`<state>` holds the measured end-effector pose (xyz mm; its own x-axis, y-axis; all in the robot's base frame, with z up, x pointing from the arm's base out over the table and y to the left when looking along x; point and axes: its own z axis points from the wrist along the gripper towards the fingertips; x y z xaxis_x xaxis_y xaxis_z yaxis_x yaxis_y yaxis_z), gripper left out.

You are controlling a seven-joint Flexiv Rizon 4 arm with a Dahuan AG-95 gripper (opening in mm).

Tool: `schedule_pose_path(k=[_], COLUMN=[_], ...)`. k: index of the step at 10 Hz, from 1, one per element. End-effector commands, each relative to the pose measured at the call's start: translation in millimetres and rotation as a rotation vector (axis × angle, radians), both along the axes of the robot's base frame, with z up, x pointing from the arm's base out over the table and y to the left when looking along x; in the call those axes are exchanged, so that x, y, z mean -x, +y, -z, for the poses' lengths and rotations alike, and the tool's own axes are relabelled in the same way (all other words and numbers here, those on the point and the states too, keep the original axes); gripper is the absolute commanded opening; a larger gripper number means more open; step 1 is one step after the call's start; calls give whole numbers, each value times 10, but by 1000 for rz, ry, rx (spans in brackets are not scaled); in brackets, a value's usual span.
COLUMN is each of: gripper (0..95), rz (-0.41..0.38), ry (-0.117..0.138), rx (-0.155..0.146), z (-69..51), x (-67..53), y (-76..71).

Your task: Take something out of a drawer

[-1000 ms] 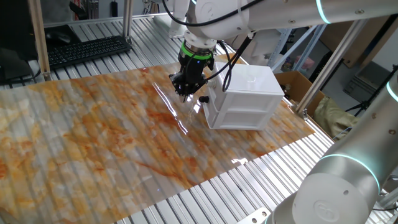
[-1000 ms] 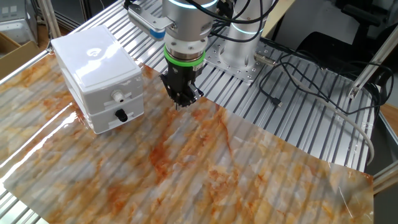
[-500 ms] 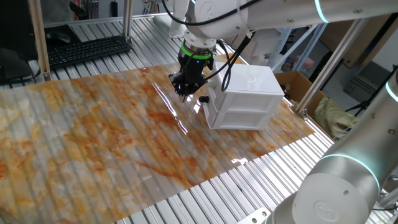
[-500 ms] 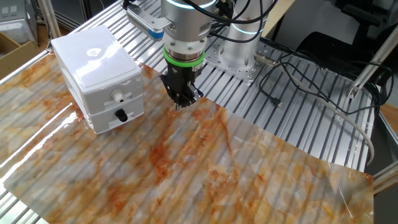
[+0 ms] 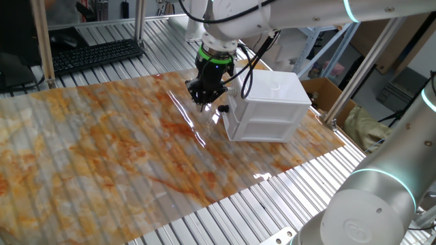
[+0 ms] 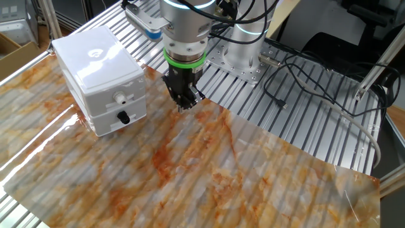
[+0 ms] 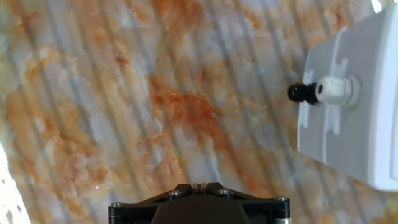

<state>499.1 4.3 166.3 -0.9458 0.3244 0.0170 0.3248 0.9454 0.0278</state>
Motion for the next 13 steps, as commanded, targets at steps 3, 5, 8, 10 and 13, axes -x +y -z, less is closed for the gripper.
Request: schedule_pose_path(k=[3, 5, 8, 10, 13], gripper=[0, 0, 0, 0, 0], rz=[323, 396, 566, 699, 874], ry=[47, 50, 43, 35, 17], rx=[-28, -35, -40, -46, -9], z=[44, 70, 84, 84, 46], x=[-21, -44, -74, -118, -219], y=[-133, -211, -281, -338, -412])
